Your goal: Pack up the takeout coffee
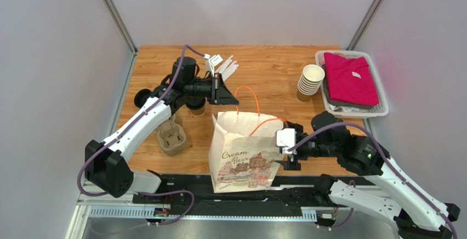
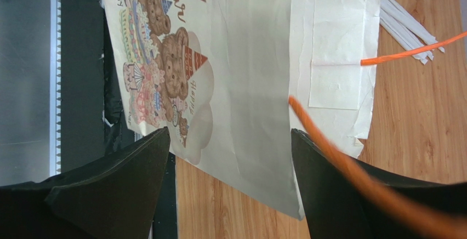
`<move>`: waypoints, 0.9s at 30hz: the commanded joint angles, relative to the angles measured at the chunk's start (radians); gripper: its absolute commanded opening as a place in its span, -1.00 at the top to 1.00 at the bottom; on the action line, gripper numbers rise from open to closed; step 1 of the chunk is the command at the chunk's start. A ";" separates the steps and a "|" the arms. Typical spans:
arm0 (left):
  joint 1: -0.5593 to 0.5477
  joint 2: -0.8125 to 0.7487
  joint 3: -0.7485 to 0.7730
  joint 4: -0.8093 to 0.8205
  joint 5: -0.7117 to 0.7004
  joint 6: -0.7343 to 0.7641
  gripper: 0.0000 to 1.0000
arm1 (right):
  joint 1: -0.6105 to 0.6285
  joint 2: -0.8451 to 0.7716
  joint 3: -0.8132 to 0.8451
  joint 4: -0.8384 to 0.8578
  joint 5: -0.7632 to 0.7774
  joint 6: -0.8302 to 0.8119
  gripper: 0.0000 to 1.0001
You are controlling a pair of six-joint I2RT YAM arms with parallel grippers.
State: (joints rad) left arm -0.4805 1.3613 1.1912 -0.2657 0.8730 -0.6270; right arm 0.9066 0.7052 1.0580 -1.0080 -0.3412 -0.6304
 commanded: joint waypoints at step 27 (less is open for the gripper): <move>0.037 -0.266 -0.082 -0.073 -0.218 0.039 1.00 | -0.150 0.014 0.247 0.307 0.467 0.494 -0.73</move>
State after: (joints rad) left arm -0.4381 1.1625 1.1187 -0.3172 0.7292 -0.6270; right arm 0.8345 0.7120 1.2453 -0.7006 -0.0494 -0.3893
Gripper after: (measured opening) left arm 0.008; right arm 0.877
